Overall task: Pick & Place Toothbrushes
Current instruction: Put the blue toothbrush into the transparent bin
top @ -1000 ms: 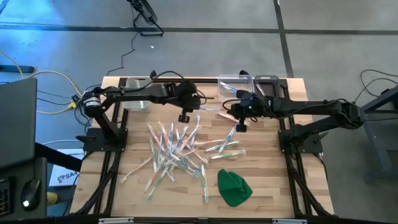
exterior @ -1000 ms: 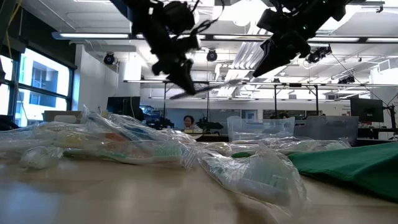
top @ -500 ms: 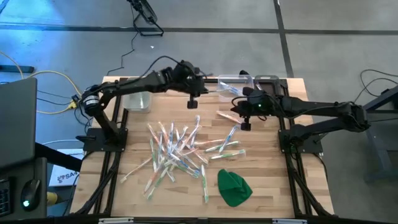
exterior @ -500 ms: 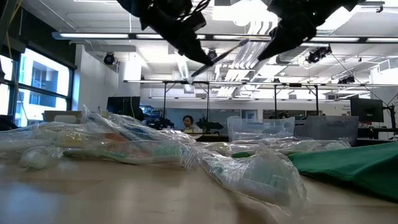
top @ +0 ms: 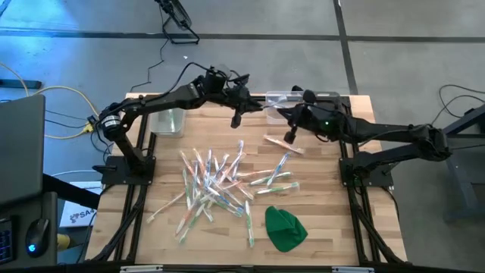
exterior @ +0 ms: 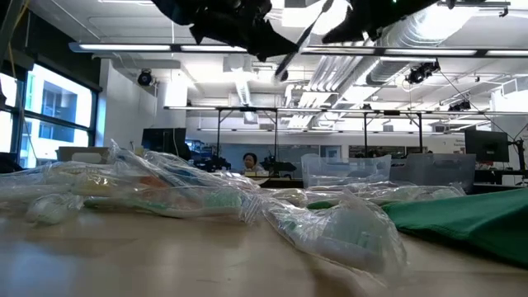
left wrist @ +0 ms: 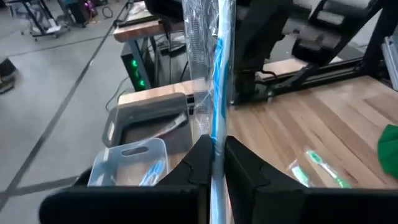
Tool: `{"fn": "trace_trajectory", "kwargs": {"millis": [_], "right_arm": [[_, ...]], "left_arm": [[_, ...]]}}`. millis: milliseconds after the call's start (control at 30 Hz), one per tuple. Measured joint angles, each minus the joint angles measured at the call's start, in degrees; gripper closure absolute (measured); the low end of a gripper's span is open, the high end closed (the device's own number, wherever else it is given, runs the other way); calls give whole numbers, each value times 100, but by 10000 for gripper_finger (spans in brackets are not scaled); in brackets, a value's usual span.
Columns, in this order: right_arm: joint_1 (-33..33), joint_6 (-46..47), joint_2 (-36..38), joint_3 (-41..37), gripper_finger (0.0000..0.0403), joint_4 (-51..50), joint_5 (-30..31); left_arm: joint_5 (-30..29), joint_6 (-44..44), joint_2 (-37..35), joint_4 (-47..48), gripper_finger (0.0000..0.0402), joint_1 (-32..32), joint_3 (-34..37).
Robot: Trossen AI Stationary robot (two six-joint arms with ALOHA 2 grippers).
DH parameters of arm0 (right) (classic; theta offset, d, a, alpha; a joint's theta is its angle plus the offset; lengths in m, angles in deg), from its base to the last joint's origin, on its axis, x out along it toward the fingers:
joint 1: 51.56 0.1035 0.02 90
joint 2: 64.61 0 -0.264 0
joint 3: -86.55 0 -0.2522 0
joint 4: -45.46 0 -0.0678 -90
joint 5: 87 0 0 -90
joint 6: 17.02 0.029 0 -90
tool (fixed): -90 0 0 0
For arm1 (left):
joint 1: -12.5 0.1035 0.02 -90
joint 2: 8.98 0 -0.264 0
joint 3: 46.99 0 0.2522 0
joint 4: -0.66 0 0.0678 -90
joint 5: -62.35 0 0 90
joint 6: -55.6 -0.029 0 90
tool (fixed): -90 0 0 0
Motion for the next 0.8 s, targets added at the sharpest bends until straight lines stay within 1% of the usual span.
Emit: {"fn": "trace_trajectory", "kwargs": {"millis": [133, 267, 333, 467, 533, 633, 800], "right_arm": [[0, 2, 1, 0, 355, 408, -4], [-2, 68, 3, 0, 296, 712, -411], [-32, 208, 1, 0, 268, 738, -519], [-197, 546, 1, 0, 228, 739, -683], [-290, 649, 1, 0, 219, 746, -868], [-400, 723, -10, 0, 217, 787, -1101], [-492, 756, -96, 0, 240, 899, -1783]], "left_arm": [[-9, -131, 0, -38, 383, 8, 0], [-7, -230, 0, -35, 383, 7, 0], [84, -256, 0, -37, 383, -3, 0], [205, -258, 0, -41, 383, -39, 0], [205, -256, 0, -40, 383, -76, 0], [208, -256, 0, -41, 383, -107, 0], [205, -257, 0, -35, 383, -193, 0]]}}
